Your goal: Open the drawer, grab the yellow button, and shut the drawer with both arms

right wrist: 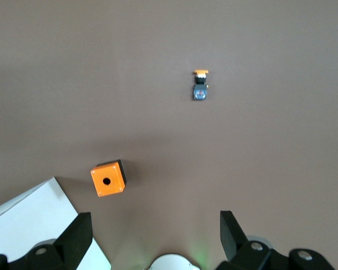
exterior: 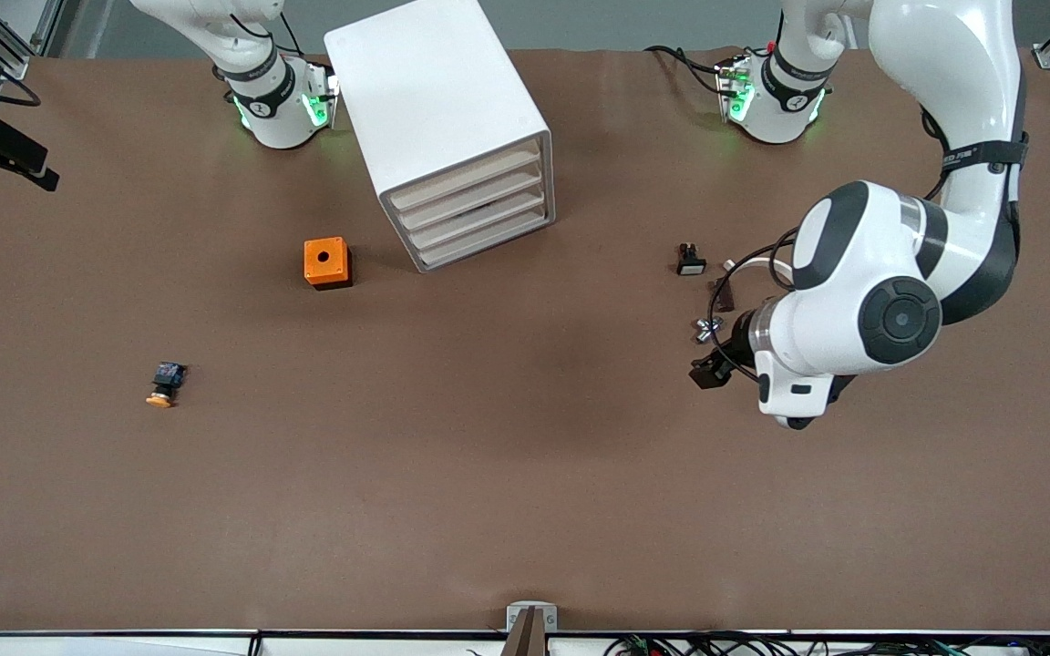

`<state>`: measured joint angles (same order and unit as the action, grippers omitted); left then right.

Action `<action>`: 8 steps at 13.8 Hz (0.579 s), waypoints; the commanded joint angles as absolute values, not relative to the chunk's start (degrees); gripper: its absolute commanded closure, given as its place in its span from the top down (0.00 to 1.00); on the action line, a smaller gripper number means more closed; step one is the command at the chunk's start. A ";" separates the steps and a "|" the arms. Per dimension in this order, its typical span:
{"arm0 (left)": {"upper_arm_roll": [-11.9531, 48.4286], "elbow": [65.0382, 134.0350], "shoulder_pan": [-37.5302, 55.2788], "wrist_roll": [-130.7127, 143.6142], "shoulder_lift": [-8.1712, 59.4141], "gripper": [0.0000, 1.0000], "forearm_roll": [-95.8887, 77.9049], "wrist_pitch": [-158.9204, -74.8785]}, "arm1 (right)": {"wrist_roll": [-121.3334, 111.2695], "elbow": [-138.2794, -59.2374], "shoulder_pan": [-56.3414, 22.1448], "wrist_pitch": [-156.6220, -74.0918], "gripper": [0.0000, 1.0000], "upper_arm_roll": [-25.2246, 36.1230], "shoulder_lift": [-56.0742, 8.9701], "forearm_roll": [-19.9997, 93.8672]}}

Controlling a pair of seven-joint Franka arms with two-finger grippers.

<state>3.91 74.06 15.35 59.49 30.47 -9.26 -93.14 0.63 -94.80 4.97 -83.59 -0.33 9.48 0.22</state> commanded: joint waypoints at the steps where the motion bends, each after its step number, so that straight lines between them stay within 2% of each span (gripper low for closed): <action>1: 7.45 75.58 10.92 51.21 28.39 1.00 -8.09 -92.81 | 0.09 -97.56 5.10 -85.95 1.00 -0.44 11.95 1.05; 4: 11.50 79.00 4.24 31.43 26.46 1.00 -7.65 -92.72 | 0.09 -97.30 4.92 -86.05 1.00 -0.53 11.95 1.05; 8: 11.87 86.99 -1.22 16.65 20.84 1.00 -4.49 -92.81 | 0.70 -97.12 4.92 -84.55 1.00 -0.62 12.22 1.05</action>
<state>10.70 80.53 1.48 23.25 26.18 -6.32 -92.45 0.60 -95.85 4.85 -84.78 -0.48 10.56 0.34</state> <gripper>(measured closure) 0.000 0.000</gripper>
